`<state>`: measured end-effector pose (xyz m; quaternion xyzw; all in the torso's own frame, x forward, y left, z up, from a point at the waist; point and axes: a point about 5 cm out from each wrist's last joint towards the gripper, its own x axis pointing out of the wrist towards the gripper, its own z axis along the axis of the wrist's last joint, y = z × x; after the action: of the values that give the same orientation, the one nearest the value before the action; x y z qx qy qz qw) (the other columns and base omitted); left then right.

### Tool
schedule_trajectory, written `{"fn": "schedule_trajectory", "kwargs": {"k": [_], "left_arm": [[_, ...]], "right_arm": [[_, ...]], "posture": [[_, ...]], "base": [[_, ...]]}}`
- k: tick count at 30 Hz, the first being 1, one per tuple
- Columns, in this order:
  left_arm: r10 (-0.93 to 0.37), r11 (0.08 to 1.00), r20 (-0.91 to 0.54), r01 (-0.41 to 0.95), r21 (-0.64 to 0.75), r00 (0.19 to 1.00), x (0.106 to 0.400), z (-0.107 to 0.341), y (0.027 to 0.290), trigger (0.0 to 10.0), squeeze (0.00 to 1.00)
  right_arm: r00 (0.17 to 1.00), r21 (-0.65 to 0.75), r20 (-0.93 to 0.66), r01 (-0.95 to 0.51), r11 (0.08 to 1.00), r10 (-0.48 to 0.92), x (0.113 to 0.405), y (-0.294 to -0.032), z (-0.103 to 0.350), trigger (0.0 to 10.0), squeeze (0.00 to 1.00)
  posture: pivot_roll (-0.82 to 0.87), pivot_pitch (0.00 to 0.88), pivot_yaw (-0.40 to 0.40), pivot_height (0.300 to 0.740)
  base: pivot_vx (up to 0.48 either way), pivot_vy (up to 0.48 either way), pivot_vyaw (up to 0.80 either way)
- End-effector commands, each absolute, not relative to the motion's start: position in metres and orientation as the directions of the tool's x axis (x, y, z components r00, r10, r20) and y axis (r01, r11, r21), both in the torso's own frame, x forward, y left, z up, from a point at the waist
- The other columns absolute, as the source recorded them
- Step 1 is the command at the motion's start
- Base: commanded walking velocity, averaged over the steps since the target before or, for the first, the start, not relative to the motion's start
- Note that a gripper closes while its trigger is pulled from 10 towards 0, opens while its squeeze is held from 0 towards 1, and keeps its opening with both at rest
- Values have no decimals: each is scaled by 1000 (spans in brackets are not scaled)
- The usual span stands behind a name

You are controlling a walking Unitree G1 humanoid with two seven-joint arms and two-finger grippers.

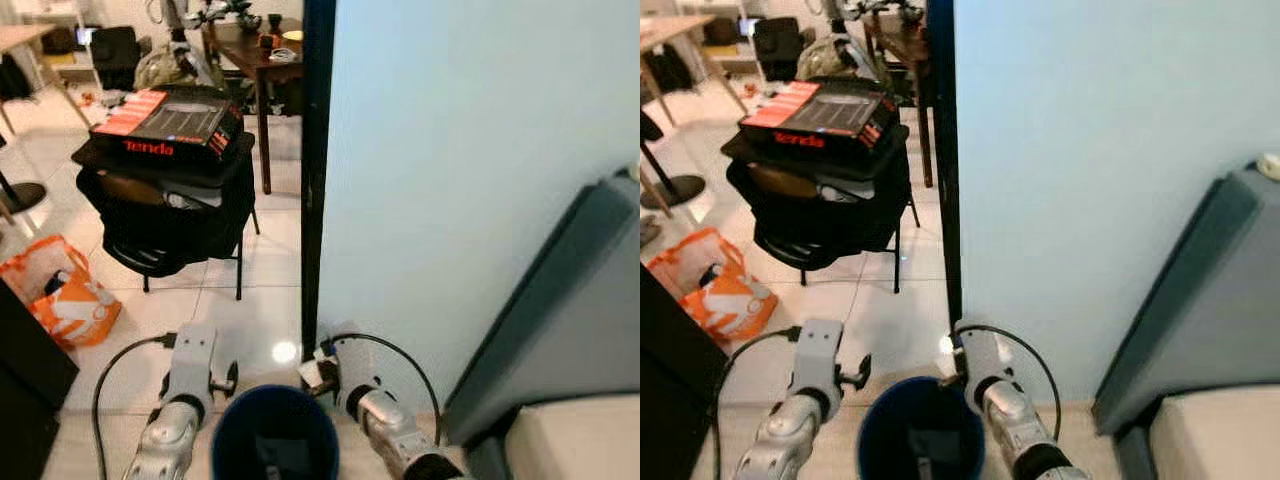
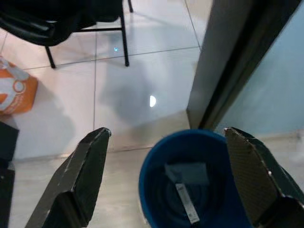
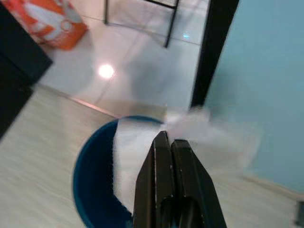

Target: Clean up the room

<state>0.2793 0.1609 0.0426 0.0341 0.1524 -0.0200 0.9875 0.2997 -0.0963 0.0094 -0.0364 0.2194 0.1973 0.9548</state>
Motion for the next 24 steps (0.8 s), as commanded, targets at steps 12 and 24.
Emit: {"fn": "schedule_trajectory", "kwargs": {"k": [12,24], "left_arm": [[-62,981,-335,120,154,940,274,37,163,10000,27],[-18,989,-345,67,129,938,272,34,167,10000,0]], "right_arm": [[825,36,-424,-396,917,373,298,-88,9,10000,0],[825,29,-425,-398,917,372,298,-90,9,10000,0]], "posture": [[54,55,4,740],[54,49,-1,740]], "base": [[0,-200,0],[0,-120,0]]}}
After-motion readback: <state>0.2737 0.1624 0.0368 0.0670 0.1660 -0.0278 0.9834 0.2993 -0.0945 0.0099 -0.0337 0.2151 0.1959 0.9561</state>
